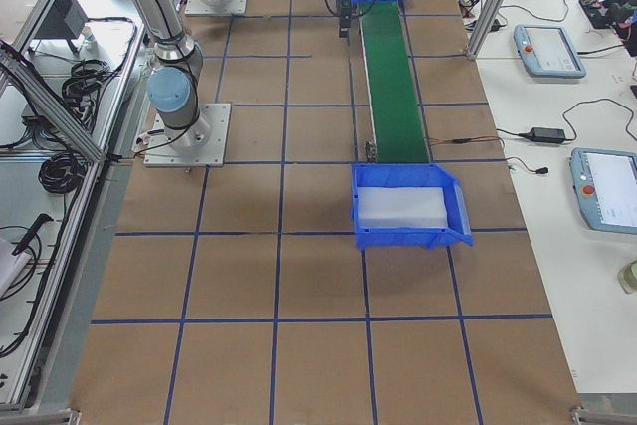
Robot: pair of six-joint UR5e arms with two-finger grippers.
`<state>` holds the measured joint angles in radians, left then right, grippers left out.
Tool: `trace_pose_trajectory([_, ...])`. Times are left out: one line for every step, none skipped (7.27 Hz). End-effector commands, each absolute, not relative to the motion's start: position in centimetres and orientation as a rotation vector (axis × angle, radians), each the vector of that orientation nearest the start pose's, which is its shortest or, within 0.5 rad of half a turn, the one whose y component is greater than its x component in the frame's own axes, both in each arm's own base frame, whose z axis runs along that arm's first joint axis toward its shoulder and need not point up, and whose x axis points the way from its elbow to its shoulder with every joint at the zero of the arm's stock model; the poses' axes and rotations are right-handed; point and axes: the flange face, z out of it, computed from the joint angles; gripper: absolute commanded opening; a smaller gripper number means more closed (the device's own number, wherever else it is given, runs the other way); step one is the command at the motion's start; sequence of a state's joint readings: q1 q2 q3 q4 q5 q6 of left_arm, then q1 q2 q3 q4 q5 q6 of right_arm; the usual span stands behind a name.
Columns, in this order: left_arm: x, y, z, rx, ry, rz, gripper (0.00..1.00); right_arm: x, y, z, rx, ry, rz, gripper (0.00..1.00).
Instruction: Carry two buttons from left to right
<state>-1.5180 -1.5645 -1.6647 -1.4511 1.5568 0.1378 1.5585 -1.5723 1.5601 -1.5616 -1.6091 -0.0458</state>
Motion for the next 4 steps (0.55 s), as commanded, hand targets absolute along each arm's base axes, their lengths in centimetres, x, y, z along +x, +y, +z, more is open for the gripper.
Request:
trace_pose_trajectory([-10.88, -49.63, 45.76, 0.136, 3.148, -0.045, 1.00, 12.34, -49.31, 49.31, -0.051, 3.180, -0.003, 1.00])
trace_pose_trajectory([-10.94, -49.57, 45.61, 0.135, 3.147, -0.040, 1.00, 12.34, -49.31, 49.31, -0.051, 3.180, -0.003, 1.00])
trace_pose_trajectory([-10.90, -49.42, 45.82, 0.133, 3.142, -0.044, 1.00, 12.34, -49.31, 49.31, -0.054, 3.180, -0.003, 1.00])
trace_pose_trajectory([-10.89, -49.48, 45.82, 0.135, 3.140, -0.044, 1.00, 12.34, -49.31, 49.31, -0.054, 3.180, -0.003, 1.00])
